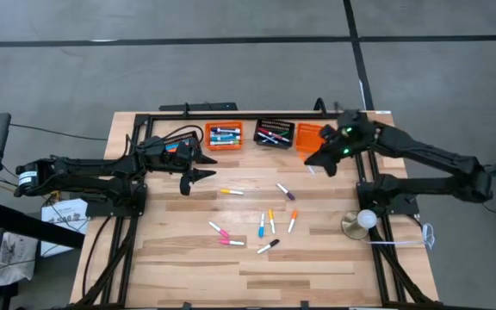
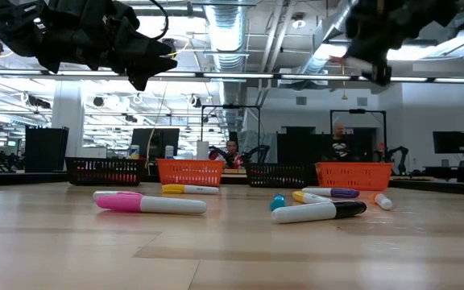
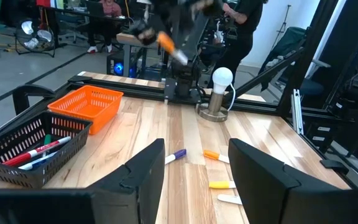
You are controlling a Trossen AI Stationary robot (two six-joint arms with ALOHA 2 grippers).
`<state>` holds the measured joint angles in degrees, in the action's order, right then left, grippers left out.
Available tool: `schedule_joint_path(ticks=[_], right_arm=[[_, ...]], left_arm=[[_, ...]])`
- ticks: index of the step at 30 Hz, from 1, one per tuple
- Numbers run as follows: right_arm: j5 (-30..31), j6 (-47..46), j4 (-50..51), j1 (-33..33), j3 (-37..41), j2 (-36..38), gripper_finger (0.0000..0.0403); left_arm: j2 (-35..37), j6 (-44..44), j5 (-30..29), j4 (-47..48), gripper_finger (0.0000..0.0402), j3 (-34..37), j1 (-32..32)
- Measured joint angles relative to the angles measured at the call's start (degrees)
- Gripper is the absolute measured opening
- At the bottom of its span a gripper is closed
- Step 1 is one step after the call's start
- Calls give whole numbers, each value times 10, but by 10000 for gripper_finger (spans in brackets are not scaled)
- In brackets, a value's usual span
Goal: Pick & Place Markers
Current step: Put the small orange highlighter pen into the right orange bin
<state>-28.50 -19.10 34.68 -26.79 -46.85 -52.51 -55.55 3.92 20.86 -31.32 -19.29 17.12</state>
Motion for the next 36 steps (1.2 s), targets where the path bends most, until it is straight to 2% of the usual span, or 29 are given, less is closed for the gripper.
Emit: schedule_joint_path(ticks=[4,10,14,19,22,30,36], right_arm=[[-79,-24,-56,-37,0,38,33],[-159,-61,-138,-70,0,65,31],[-178,-79,-163,-77,-1,66,31],[-173,-79,-163,-79,-1,55,34],[-123,-59,-152,-79,-1,46,29],[72,55,-75,-79,-1,-6,34],[220,137,-69,-79,-1,-66,31]], left_arm=[[0,0,0,0,177,0,0],[0,0,0,0,177,0,0],[0,0,0,0,177,0,0],[0,0,0,-1,177,0,0],[0,0,0,-1,177,0,0],[0,0,0,-1,177,0,0],[0,0,0,-1,177,0,0]])
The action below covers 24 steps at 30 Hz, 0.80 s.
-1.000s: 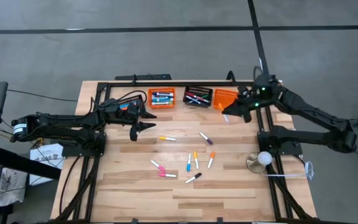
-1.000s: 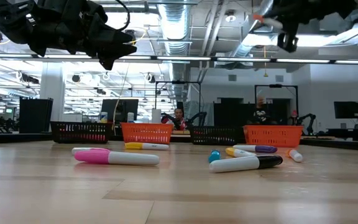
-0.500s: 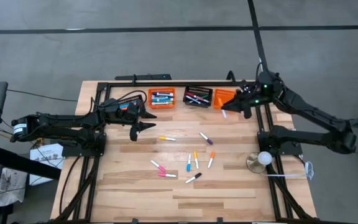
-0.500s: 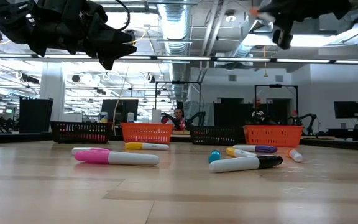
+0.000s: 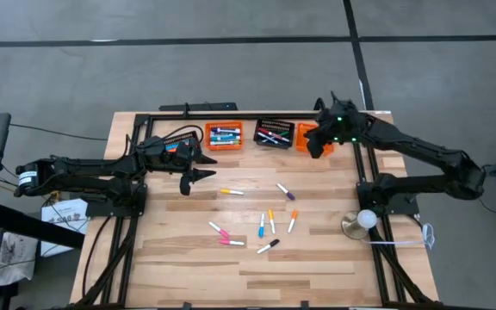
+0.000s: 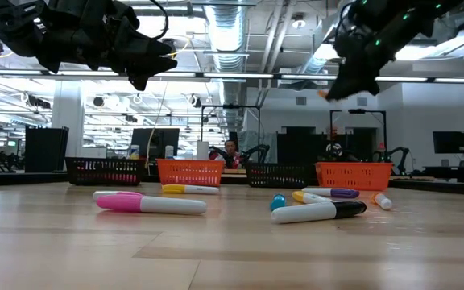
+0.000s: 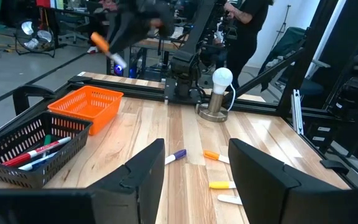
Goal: Pick & Place Markers
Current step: Put the small orange highlighter pen into the right orange bin
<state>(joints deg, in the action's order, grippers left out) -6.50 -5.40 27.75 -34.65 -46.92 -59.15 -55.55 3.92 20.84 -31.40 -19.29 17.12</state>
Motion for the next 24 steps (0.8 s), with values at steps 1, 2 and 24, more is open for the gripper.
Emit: schedule_joint_path(ticks=[1,2,24], right_arm=[[16,14,3,0,0,-11,32],[33,27,6,0,0,-22,34],[168,197,37,-64,0,-174,41]], left_arm=[[0,0,0,0,177,0,0],[0,0,0,0,177,0,0],[0,0,0,-2,177,0,0]])
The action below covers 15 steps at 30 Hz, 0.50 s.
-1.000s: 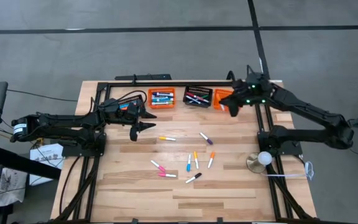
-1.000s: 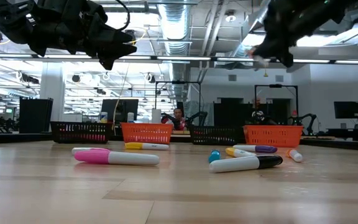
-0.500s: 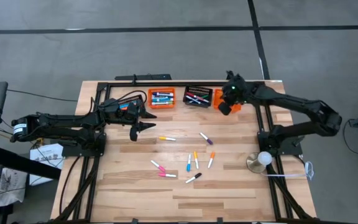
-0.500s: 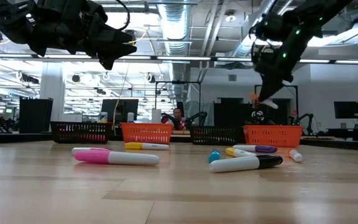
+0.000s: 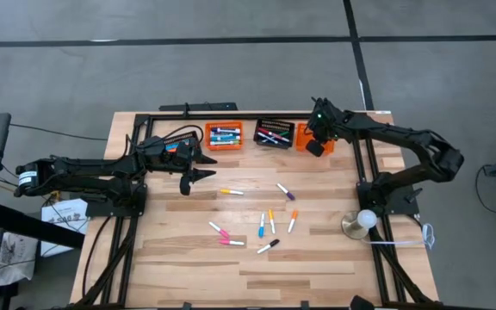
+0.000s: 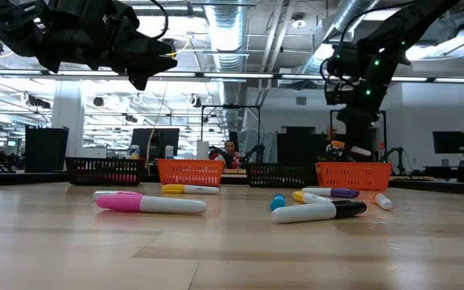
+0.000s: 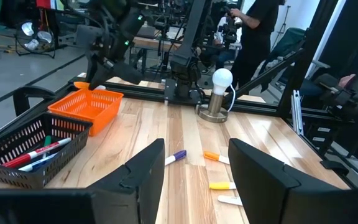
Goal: Pick & Place Markers
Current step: Put the small orange highlighter pen into the right orange bin
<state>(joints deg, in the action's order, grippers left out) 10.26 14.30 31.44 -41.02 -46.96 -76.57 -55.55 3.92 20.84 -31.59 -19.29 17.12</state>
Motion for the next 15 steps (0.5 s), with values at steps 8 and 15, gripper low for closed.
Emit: schedule_joint_path(ticks=[8,15], right_arm=[[-13,28,22,-8,-1,-20,43],[-13,32,18,-7,-1,-77,44]], left_arm=[[0,0,0,-1,177,0,0],[0,0,0,-4,177,0,0]])
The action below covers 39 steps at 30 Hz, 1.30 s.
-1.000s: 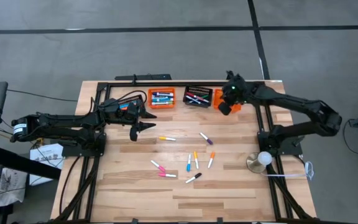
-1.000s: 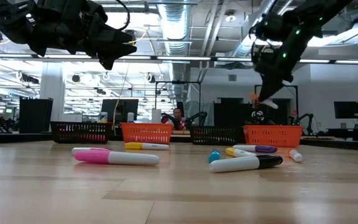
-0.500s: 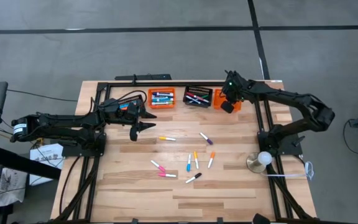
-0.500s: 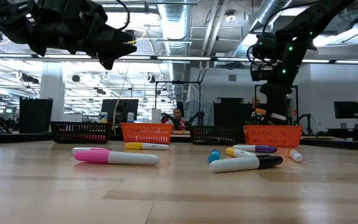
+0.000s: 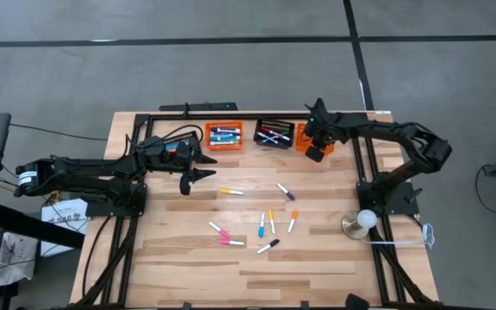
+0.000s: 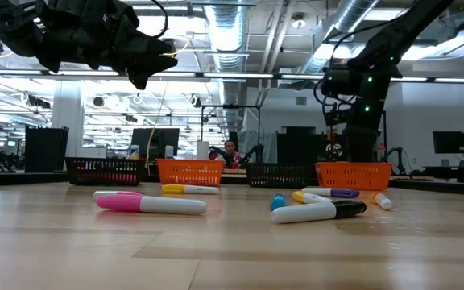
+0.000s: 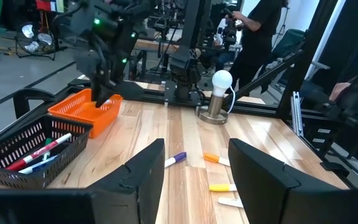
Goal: Pick & Place Markers
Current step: Put the small orange highlighter pen into the right orange bin, then put the small purple highlighter pen into the right orange bin
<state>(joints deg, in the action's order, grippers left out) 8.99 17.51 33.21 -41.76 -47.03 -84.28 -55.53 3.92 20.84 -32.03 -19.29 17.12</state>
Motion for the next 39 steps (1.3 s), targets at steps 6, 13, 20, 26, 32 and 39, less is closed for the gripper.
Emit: schedule_joint_path(ticks=[6,13,20,26,32,39], right_arm=[[2,-5,-7,-1,-1,-14,47],[1,-4,-7,-1,-1,-12,57],[-1,0,-7,-1,-1,-12,85],[1,9,-14,-1,-2,-12,139],[2,-30,-9,-1,-35,-11,169],[-32,-40,34,12,-117,-10,160]], left_arm=[[0,0,0,-2,177,0,0],[0,0,0,-2,177,0,0],[0,0,0,-2,177,0,0],[0,0,0,-2,177,0,0],[0,0,0,-2,177,0,0],[0,0,0,-2,177,0,0]])
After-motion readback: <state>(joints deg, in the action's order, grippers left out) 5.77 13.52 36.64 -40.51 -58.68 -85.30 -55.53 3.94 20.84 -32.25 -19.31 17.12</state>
